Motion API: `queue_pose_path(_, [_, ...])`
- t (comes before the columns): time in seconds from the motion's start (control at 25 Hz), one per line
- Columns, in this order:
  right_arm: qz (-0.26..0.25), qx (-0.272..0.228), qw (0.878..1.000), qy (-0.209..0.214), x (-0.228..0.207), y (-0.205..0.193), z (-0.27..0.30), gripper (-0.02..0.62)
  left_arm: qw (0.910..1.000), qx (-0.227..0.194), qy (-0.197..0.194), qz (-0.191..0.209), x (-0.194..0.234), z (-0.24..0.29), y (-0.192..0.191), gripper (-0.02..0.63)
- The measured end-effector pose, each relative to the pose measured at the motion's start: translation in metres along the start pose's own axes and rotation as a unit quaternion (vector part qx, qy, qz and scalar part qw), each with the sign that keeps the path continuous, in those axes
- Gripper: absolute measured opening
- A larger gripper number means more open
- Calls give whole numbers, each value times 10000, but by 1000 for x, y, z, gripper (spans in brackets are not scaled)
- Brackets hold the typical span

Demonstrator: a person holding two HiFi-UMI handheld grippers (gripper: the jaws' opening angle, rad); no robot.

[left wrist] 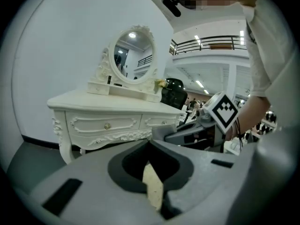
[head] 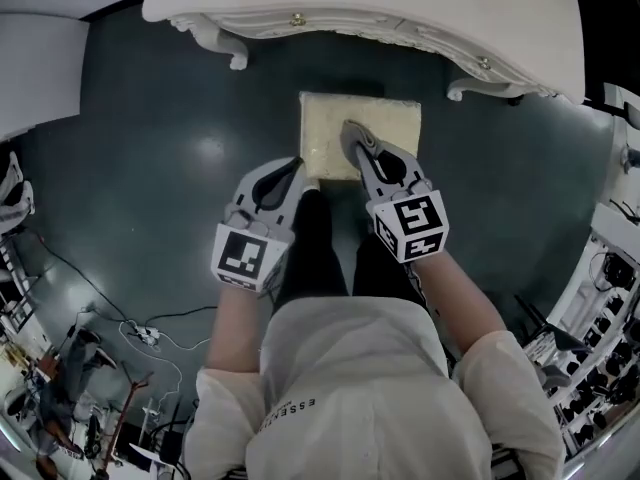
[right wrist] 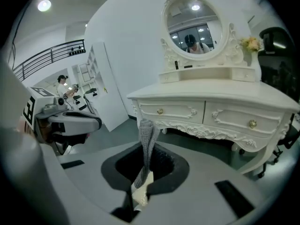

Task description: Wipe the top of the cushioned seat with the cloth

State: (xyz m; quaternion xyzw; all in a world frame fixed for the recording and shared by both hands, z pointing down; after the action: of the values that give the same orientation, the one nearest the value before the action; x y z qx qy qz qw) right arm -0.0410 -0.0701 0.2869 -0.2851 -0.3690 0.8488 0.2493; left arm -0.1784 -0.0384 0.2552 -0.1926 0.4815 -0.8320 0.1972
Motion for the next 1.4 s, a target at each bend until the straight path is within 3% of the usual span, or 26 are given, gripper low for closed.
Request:
queue_pose_path(0.24, [124, 549, 9984, 69, -20, -50, 81, 26, 9991, 258, 34, -349, 41, 37, -44, 2])
queue_pose_path(0.44, [282, 852, 9959, 108, -44, -88, 146, 26, 9986, 357, 36, -397, 71, 72, -85, 2])
queue_pose_path(0.72, [548, 1131, 9920, 78, -72, -139, 213, 26, 9989, 205, 98, -410, 104, 110, -139, 2])
queue_pose_path(1.16, [611, 1470, 9872, 72, -94, -182, 260, 26, 9993, 297, -129, -178, 110, 126, -172, 2])
queue_pose_path(1.4, [379, 1567, 9861, 396, -96, -184, 258, 28, 9996, 249, -78, -122, 99, 133, -171, 2])
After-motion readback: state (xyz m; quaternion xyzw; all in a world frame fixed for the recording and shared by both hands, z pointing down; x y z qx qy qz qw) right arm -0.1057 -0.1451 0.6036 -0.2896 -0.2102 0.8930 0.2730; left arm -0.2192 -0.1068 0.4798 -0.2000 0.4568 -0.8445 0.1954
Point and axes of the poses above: the fingertips, and each gripper's own axes: z forward along the fingers, x to its left, y out of its top, the point moved 4 cm from there along -z, backward along the fingers, and after that the axes turned 8 degrees about y, right-handed, at the moved point
